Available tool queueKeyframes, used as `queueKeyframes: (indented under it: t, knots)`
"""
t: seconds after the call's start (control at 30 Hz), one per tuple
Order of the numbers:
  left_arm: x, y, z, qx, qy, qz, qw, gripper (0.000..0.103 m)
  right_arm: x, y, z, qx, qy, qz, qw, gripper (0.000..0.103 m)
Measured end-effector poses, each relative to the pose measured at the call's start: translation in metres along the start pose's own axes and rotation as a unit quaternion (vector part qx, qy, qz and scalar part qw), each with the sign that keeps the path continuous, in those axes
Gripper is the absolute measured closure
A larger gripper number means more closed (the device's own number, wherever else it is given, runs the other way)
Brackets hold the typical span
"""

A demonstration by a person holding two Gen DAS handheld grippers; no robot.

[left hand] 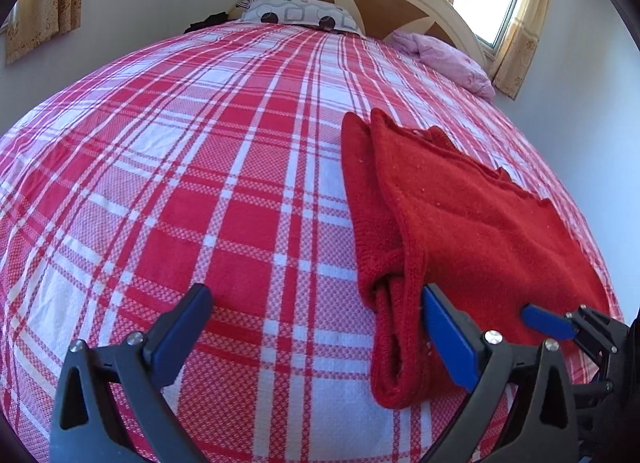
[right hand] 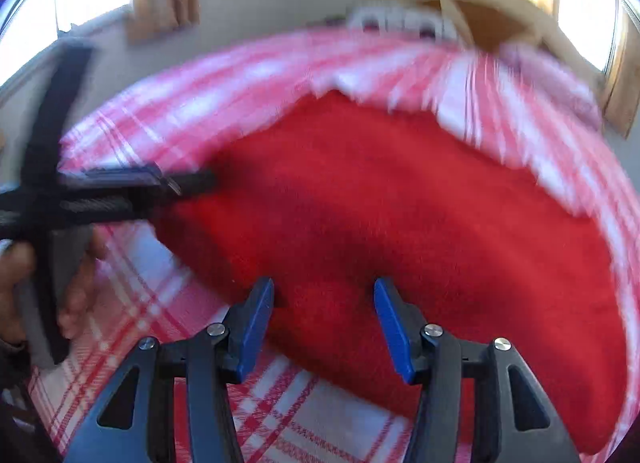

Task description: Fold small clothes

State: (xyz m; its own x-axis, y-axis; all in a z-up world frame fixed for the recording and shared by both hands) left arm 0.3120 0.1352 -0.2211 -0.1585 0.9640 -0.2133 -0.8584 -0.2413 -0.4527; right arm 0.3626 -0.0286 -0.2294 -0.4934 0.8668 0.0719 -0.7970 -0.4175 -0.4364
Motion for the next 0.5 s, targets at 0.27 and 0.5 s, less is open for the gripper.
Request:
queueKeyframes:
  t: [0.27, 0.5]
  knots:
    - [0.022, 0.000, 0.016, -0.040, 0.023, 0.052, 0.9976, 0.000, 0.009, 0.011, 0.024, -0.023, 0.039, 0.019, 0.999, 0.047]
    - [0.058, 0.003, 0.026, -0.077, 0.037, 0.148, 0.9853, 0.000, 0.064, 0.010, 0.031, -0.058, 0.119, 0.144, 0.981, 0.047]
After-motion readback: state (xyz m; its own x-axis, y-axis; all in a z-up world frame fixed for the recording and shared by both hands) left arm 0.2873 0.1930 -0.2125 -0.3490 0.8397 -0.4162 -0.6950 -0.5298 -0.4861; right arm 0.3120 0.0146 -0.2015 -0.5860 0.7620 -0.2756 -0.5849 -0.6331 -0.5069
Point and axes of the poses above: each gripper's, at about its wrist camera, not at the fingertips, and z roughly against the way its jaws point, x to its left, y to its underside, the point moved 7 cm from there along -z, roughly the way its jaws point, and after that the axes turned 13 degrees about x, right-handed, at the moved point
